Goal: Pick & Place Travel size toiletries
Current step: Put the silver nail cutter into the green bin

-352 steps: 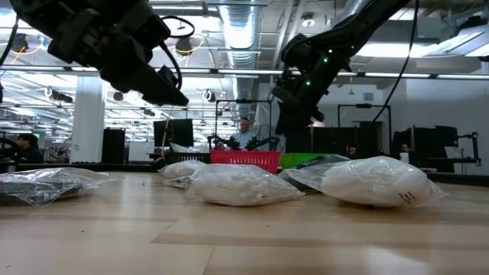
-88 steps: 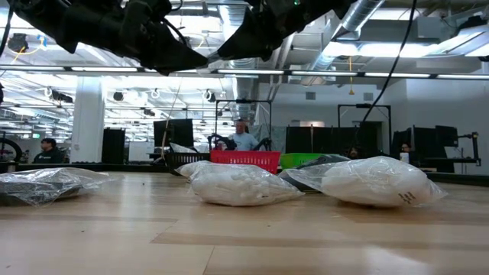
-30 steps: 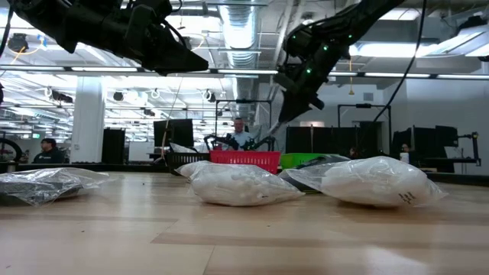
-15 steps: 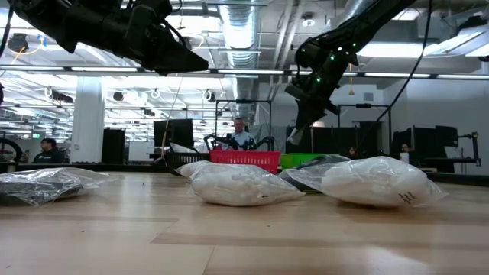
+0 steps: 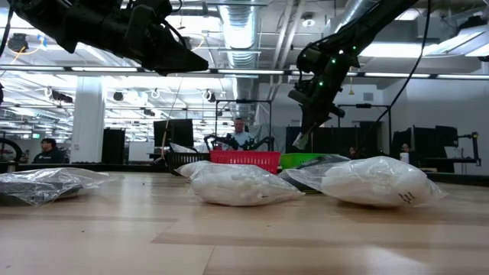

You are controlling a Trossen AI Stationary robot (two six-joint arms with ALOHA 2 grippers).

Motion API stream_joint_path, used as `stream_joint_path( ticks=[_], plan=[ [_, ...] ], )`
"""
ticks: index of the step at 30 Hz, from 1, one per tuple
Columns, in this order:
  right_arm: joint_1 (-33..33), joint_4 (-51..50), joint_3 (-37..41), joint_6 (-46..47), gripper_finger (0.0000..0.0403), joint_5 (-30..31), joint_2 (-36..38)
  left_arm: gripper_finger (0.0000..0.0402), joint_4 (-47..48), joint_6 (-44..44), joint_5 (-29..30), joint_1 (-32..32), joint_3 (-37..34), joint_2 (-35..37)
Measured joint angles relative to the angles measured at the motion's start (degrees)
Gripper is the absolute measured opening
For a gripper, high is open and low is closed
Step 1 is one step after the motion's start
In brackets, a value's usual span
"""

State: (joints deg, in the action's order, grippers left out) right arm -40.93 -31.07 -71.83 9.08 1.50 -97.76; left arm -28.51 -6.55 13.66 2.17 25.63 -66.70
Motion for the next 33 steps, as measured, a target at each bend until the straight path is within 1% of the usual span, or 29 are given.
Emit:
stream_joint_path(
  ticks=[6,17,30,33],
  plan=[
    [0.02,-0.38,0.0,-0.46,0.0052,0.02,0.0,0.0054,0.0,0.0,0.01,0.0,0.0,0.0],
    [0.02,-1.98,0.0,-0.46,0.0066,0.02,0.0,0.0054,0.0,0.0,0.01,0.0,0.0,0.0],
    [0.06,-1.95,0.0,-0.48,0.0069,0.0,0.0,0.0054,0.0,0.0,0.02,0.01,0.0,0.02],
    [0.39,-1.95,0.0,-0.65,0.0078,-0.03,0.0,0.0054,0.0,0.0,0.0,0.0,0.0,0.0]
  ],
)
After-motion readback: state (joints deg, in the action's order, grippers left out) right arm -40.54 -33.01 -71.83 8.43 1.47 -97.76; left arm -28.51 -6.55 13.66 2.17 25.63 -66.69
